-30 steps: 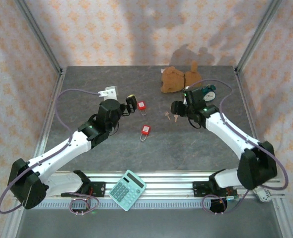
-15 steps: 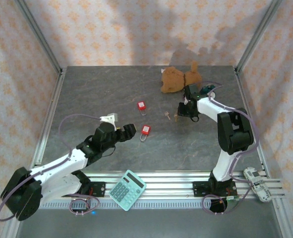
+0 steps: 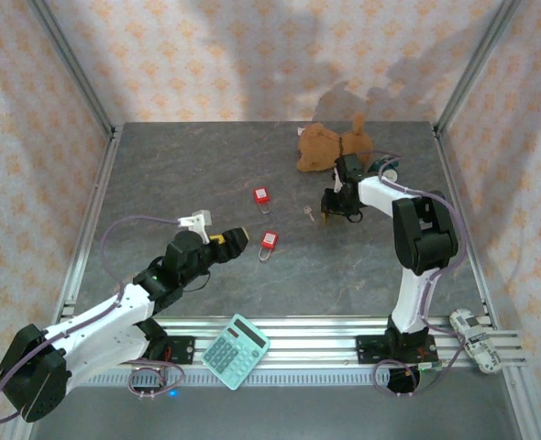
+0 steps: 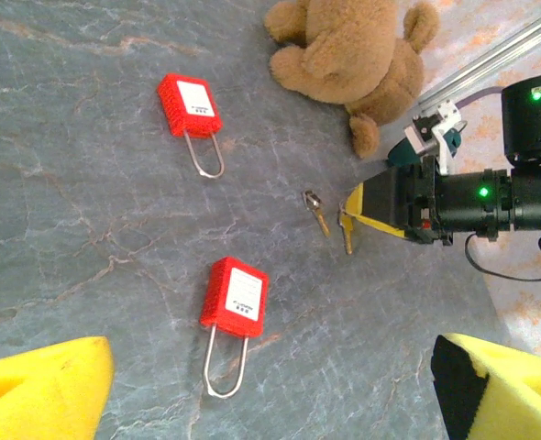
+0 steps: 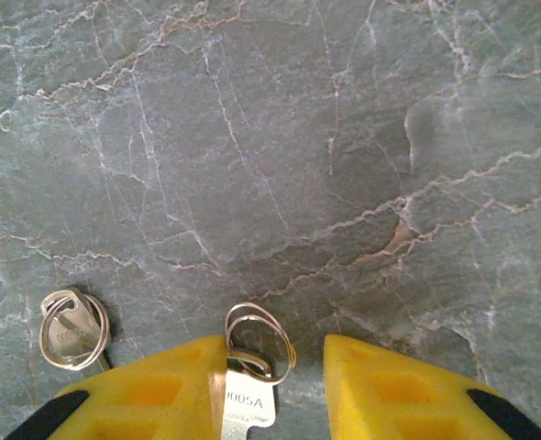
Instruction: Unlock with the key
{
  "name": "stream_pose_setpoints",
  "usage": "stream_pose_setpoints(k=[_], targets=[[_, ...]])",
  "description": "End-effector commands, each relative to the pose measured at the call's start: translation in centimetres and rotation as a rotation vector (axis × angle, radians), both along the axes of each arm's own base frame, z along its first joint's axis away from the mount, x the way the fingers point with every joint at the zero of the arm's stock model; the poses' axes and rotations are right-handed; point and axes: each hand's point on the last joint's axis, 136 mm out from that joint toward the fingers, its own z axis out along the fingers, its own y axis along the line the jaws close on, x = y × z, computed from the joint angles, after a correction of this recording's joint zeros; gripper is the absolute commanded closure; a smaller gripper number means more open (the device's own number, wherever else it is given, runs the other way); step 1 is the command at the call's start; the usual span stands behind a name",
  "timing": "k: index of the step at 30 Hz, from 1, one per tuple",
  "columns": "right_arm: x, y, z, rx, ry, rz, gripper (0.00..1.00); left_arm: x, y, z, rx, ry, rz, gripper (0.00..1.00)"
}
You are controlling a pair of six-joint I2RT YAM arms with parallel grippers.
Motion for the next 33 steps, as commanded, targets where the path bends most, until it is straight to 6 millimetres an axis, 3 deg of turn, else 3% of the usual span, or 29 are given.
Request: stream_pose_setpoints(k=[1,9,17,30,33], targets=[[0.9,0.5,0.7,0.029,-0.021,0.005,0.71,-0.4,0.1,-0.2,-0.013,0.007,-0.004,0.10],[0.7,1.8,2.0,0.117,-0.055,0.029,0.81,-0.2,-0.1,-0.1,-0.036,0.013,0.004,0.10],[1.0,1.3,2.2,0.093,-0.068,0.003,0.95,-0.1,-0.2,-0.1,-0.028,0.017,0.001,0.10],[0.0,2.6,5.5,0.108,-0.168,-0.014,1.00,0.4,-0.4,-0.1,-0.019,0.009,0.005,0.10],[-0.6,2.9,6.2,0.090,-0.198,-0.013,1.00,1.0,-1.4,0.4,0.035,-0.013,-0.041,0.10]])
